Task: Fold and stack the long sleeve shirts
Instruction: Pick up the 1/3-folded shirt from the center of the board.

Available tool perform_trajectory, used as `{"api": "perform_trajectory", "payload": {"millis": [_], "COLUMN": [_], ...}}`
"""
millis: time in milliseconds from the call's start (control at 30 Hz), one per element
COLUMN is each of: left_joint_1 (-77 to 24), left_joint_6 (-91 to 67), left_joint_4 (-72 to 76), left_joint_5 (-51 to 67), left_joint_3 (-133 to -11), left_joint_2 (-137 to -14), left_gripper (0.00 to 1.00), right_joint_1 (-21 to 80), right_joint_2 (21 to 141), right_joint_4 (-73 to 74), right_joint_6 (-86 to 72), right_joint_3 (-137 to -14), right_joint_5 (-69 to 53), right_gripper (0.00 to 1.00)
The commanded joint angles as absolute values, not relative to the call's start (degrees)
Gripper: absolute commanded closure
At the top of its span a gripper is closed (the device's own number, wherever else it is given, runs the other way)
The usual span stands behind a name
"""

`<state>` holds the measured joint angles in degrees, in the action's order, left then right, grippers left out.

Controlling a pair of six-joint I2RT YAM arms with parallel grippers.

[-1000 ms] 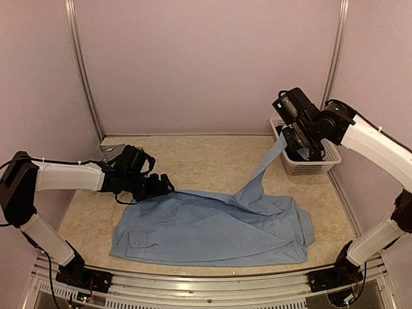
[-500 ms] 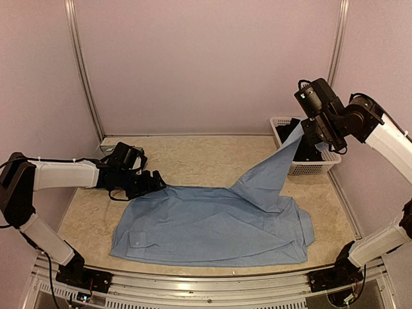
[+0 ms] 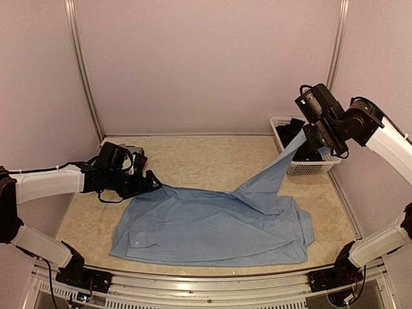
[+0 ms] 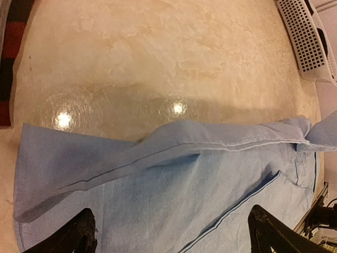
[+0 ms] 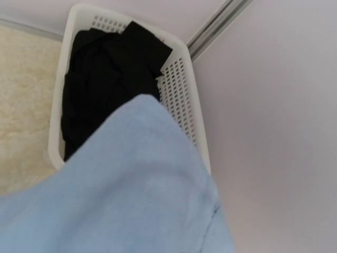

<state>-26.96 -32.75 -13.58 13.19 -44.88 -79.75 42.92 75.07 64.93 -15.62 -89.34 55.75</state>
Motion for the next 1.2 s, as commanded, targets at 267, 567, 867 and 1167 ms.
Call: {"api": "perform_trajectory", "payload": {"millis": [267,567,867,1167], "left_joint_1": [-26.7,-27.4,-27.3,-26.2], "left_joint_6": [-13.2,7.9,25.0,28.0], "left_joint_4": [-14.2,-18.4,-23.9,-28.8], "left_joint_5": [5.4,0.2,5.0,6.5], "left_joint_3": [-46.0,-49.6,-55.0,-59.7], "left_joint_2": [-68.9,-74.3,-83.1,-92.1], "left_gripper": [0.06,0.05,0.07,0.41], "right_joint_1": [41.9,40.4,39.8,39.5], "right_joint_2": [73.9,74.1,75.3,74.2], "right_joint_4": [61.4,59.9,57.8,58.9], "right_joint_6": [-14.5,-12.0,-9.3,-9.2], "right_joint_3": [-87.9,-89.7,-90.3,-90.8], "right_joint_5": [53.1,50.5,47.0,46.0], "right_gripper": [1.0,1.0,1.0,1.0]}}
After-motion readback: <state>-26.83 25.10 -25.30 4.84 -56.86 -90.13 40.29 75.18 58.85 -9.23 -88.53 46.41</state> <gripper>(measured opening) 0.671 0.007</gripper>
